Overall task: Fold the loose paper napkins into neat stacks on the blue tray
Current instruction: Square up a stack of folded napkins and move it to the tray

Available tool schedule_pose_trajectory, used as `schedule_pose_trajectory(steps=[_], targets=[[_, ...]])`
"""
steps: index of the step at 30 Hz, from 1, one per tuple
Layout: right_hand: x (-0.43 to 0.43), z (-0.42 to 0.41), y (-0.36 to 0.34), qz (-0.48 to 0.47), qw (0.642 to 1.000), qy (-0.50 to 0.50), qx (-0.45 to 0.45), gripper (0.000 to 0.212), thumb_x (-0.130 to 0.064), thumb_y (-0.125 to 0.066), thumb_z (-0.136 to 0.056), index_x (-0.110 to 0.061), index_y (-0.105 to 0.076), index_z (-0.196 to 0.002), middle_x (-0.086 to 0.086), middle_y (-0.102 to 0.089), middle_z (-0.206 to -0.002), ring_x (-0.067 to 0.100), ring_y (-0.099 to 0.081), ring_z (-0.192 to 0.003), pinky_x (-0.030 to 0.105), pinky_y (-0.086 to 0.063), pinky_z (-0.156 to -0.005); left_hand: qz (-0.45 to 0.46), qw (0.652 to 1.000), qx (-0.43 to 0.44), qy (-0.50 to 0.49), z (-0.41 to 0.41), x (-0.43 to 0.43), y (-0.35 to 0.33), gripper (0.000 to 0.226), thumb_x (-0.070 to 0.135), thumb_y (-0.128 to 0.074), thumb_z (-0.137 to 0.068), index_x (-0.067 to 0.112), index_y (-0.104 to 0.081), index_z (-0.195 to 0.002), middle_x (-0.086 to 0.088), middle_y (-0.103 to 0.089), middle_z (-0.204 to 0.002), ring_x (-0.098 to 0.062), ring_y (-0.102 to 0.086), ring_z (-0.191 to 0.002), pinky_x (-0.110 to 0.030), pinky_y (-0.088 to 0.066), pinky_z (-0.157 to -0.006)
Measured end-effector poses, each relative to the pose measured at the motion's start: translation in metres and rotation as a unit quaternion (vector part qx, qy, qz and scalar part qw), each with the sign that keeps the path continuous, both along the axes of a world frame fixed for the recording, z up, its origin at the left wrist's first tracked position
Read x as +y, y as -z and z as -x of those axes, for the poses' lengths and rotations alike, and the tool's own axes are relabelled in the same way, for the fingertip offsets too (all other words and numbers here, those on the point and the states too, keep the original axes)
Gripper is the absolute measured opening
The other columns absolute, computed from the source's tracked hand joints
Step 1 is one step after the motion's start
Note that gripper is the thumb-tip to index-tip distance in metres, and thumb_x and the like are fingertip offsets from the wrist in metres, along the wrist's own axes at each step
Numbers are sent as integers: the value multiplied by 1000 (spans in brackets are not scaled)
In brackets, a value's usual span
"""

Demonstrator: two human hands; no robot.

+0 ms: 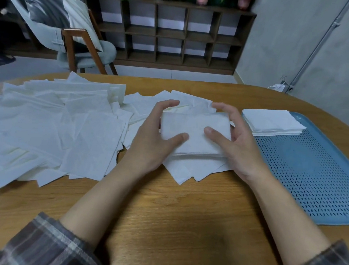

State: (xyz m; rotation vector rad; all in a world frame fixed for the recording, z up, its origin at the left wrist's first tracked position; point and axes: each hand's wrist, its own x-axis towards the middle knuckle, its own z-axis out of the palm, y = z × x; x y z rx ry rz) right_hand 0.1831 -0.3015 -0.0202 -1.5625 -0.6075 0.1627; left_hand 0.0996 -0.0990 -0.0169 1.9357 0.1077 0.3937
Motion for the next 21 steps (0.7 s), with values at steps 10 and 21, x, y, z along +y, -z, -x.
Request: schedule_pose_trajectory(steps=[10, 21], targets=[[-7, -15, 6, 41, 993, 98, -50, 39, 0, -75, -93, -21, -76, -125, -17, -74, -128, -3, -60, -129, 22, -43, -115, -203, 972, -107, 52, 1, -17, 13, 52, 40, -89, -81, 28, -62, -124, 11, -49, -125, -7, -51, -119, -24, -46, -100], [-8, -13, 6, 61, 989, 124, -55, 39, -5, -76, -93, -28, -76, -124, -24, -72, -126, -11, -57, -126, 9, -41, -108, -298, 935, -47, 186, 2, -21, 22, 7, 29, -74, -94, 25, -79, -96, 15, -71, -99, -3, -63, -100, -33, -53, -87]])
